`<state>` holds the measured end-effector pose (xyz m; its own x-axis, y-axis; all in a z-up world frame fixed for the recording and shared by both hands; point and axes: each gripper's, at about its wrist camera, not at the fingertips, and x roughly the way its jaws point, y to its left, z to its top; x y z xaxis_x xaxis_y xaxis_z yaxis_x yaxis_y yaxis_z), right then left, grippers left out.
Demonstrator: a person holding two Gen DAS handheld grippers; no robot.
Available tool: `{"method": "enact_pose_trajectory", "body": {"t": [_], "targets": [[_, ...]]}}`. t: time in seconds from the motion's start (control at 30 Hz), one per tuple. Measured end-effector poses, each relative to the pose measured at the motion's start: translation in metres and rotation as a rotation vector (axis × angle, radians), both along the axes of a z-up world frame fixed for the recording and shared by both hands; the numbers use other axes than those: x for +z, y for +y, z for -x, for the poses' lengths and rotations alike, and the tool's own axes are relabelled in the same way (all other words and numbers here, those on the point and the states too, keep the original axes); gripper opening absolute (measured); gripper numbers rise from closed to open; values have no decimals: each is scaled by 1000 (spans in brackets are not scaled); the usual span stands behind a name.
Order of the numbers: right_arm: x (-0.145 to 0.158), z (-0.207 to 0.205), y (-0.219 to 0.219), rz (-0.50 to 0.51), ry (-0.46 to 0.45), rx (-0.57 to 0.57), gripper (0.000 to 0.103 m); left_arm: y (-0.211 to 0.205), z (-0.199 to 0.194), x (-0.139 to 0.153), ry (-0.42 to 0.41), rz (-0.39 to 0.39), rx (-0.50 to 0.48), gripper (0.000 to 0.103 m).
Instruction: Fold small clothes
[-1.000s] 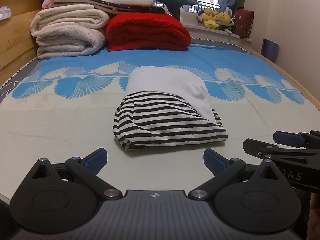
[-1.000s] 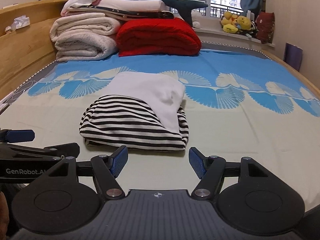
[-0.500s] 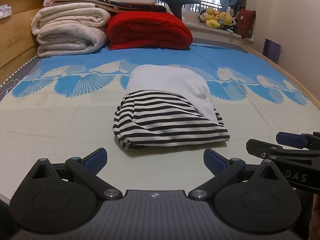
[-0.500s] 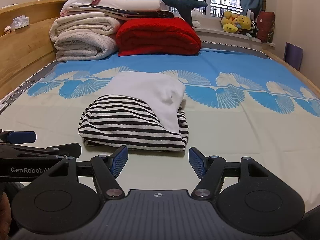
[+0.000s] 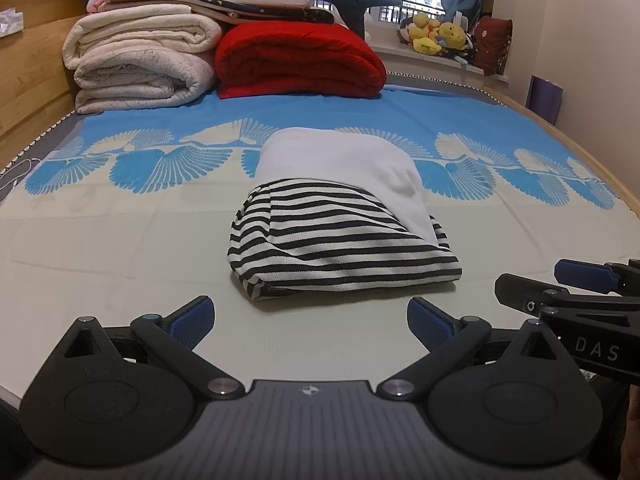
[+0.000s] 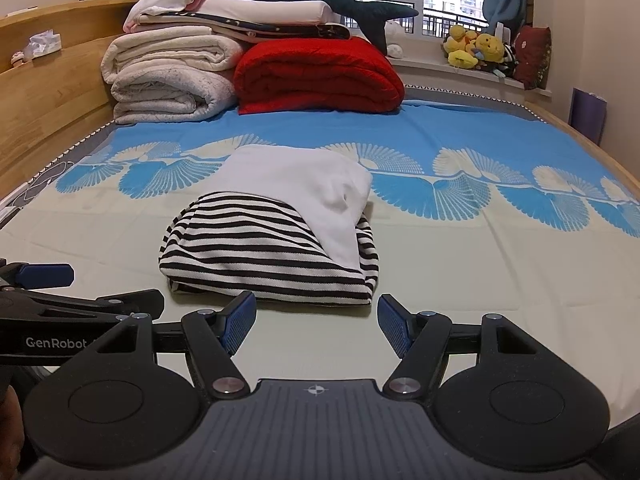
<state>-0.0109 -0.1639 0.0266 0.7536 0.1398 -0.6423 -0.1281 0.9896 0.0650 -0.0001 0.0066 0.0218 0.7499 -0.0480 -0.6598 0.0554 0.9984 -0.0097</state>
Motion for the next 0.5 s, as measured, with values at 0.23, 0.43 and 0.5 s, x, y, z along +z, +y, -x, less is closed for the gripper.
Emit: {"method": "enact_pose_trajectory", "body": {"t": [0.23, 0.43, 0.5], "targets": [[0, 0, 0, 1, -1, 1, 69, 0, 0, 0, 1, -5, 2, 103], [1, 0, 0, 4, -2, 2, 69, 1, 0, -2, 2, -11, -1, 103], [2, 0, -1, 3, -2, 3, 69, 1, 0, -1, 0, -14, -3, 103]]}}
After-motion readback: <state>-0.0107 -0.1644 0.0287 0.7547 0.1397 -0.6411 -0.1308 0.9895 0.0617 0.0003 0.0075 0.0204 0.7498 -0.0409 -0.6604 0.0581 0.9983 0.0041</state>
